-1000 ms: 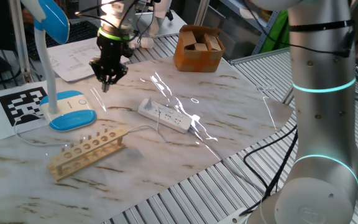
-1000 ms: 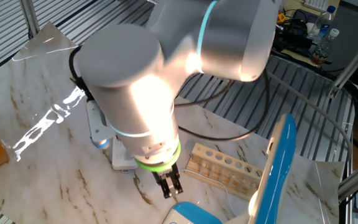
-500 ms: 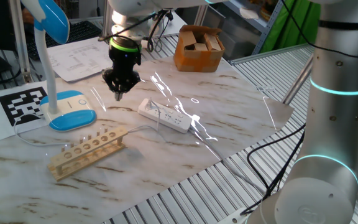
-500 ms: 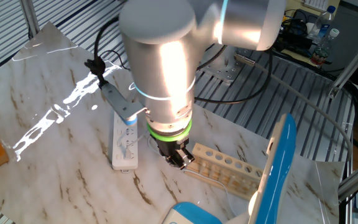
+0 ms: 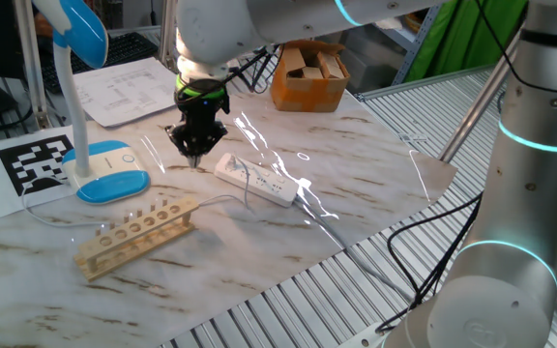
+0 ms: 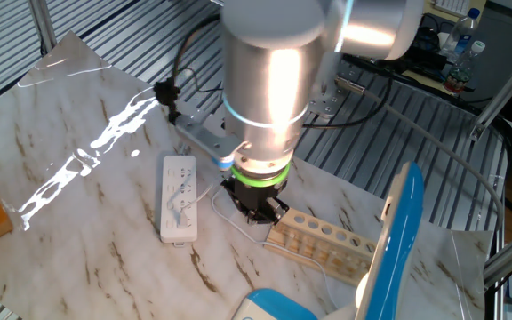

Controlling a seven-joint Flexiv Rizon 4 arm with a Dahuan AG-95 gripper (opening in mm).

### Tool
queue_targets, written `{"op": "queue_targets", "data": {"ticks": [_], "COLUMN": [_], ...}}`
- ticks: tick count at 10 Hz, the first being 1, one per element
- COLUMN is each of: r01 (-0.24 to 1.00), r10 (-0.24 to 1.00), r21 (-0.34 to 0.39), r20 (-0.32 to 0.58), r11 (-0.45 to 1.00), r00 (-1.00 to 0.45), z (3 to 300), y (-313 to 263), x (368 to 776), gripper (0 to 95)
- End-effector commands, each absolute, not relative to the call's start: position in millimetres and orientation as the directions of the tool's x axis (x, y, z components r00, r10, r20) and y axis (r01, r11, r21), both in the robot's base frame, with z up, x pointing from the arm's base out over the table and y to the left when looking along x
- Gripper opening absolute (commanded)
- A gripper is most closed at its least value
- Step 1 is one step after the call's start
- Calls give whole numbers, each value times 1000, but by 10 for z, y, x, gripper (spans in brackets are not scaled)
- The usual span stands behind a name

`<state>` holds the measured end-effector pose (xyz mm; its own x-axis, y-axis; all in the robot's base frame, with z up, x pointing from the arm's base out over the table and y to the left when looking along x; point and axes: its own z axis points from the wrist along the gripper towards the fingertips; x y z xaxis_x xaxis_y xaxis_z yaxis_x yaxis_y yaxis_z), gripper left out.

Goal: Plug in the power cord of the desk lamp, turn on the socket, and light up the desk lamp

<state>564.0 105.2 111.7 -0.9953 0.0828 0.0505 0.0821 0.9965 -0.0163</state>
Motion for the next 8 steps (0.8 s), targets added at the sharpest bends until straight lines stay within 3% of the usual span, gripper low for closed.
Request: {"op": "queue_targets", "data": {"ticks": [1,8], "r01": [31,38], "r10": [33,38], "r21": [-31,19], "r20": [51,45], "r11": [999,999], "r00": [-998,-998], "z": [1104,1104], "y": [1049,1049], "x": [5619,5619], "gripper": [0,0]}}
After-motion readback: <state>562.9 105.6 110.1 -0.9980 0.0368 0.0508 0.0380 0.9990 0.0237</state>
